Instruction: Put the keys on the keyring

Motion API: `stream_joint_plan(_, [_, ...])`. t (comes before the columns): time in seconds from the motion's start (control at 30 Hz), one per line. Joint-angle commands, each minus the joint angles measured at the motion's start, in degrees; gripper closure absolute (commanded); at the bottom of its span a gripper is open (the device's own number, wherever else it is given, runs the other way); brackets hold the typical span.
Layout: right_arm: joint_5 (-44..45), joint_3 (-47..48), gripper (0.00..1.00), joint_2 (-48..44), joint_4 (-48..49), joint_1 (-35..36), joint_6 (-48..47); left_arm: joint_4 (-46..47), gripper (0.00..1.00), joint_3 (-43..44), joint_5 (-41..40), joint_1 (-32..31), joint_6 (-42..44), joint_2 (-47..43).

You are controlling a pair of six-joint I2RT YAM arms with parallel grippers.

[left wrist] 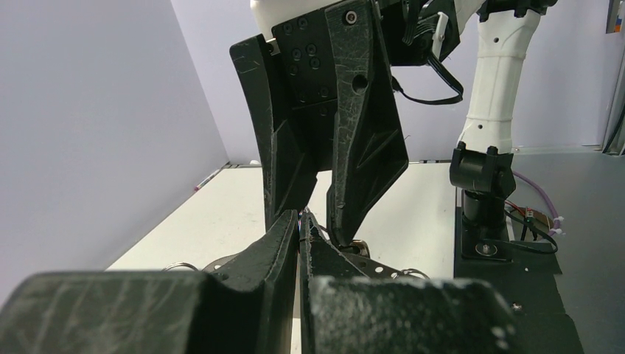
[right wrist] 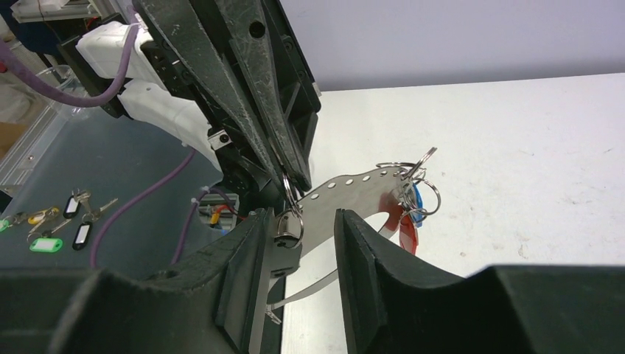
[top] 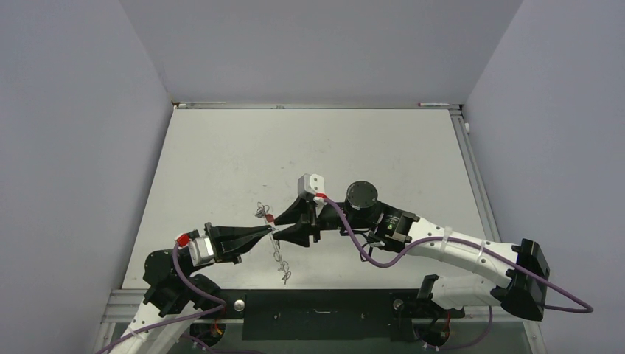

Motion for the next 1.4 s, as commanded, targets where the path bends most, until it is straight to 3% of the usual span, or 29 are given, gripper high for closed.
stream_joint_plan(0.0, [-1.2, 2.9, 0.64, 0.5, 2.5, 0.7, -1.3, 2.7, 1.00, 2.3, -1.4, 0.3, 0.2, -0.6])
stream_joint_plan(0.6, [-1.1, 3.4, 0.79, 1.8, 2.4, 1.1, -2.6, 2.7, 1.00, 2.3, -1.9, 0.3, 0.2, -0.8])
stream_joint_plan(0.9, [-2.0, 3.3, 0.94, 1.2, 2.5, 1.4, -4.3, 1.8, 1.00, 2.4, -2.6, 0.3, 1.0, -0.6])
stream_joint_plan(1.1, [0.4, 4.9, 0.95, 0.9, -4.0, 3.2, -9.7, 0.3, 1.00, 2.6, -4.3, 0.3, 2.0, -0.4])
stream_joint_plan(1.2, [2.8, 6.6, 0.95, 0.4, -9.8, 3.4, -12.0, -0.2, 0.80, 2.5, -4.8, 0.3, 2.5, -0.4])
stream_joint_plan(1.37, [9.6, 10.0, 0.95, -1.3, -22.2, 3.3, -16.2, -0.9, 0.33, 2.5, -6.4, 0.2, 3.4, -0.4])
